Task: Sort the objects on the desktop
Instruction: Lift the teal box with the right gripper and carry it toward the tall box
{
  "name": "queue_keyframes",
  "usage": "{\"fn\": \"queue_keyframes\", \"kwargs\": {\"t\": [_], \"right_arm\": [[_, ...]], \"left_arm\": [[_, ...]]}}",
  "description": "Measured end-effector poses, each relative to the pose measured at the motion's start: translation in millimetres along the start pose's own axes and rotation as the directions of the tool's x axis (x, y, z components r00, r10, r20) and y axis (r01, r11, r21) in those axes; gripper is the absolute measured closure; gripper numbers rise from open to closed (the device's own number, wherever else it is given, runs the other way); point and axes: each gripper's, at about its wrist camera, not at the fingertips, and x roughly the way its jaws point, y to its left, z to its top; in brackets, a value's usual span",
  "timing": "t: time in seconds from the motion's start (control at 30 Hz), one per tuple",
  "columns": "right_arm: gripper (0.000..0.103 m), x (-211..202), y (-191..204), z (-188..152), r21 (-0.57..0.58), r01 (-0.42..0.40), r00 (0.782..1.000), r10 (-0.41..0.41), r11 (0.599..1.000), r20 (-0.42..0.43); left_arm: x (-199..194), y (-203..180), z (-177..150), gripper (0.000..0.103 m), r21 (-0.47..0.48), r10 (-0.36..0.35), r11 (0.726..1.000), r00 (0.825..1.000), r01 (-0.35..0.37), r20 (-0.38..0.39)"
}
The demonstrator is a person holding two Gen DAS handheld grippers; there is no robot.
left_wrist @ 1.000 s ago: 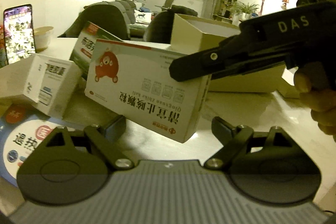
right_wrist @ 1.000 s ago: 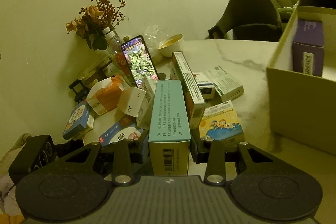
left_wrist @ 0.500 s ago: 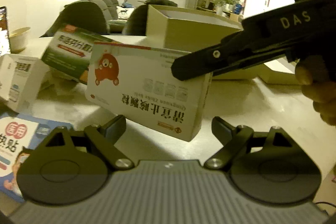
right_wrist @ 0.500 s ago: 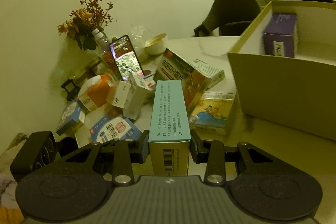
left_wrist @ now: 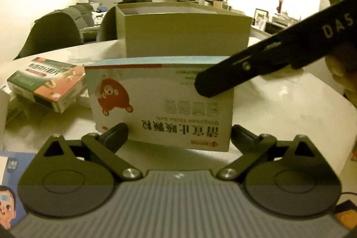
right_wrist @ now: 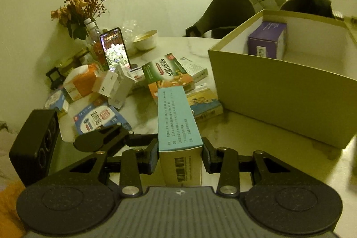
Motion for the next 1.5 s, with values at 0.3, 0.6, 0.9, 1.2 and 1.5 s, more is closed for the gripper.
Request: {"fn": "queue_keyframes", "kwargs": {"t": [0.3,0.6,0.9,1.2,1.5], "right_arm": [[0.061,-16.4,7.9,-21.2,0.020,0.071,0.997,-0.071,0.997,0.009],[0.061,-52.4,-3.0,-42.8,0.104,0.256,0.965,-0.261,0.961,0.037],[0.062,-80.2,-17.9,-59.6,0.160,0.433,0.894,-0.445,0.887,0.052],[0.060,-80.8,-30.6,-48.5,0.181,0.423,0.899,-0.435,0.888,0.036],[0.058,-57.0,-40.9,-31.1,0.157,0.411,0.910,-0.413,0.898,-0.018]], "left_arm": [[4.9,-15.2,1.9,0.002,0.102,-0.079,0.991,0.996,0.083,-0.044],[34.8,-52.0,8.0,0.000,0.388,-0.210,0.894,0.974,0.225,-0.082],[69.5,-43.2,17.4,0.000,0.357,-0.308,0.871,0.942,0.337,-0.136],[78.4,-30.7,14.0,0.000,0.261,-0.330,0.893,0.927,0.367,-0.175],[79.0,-29.3,19.6,0.000,0.260,-0.330,0.893,0.927,0.367,-0.176]]}}
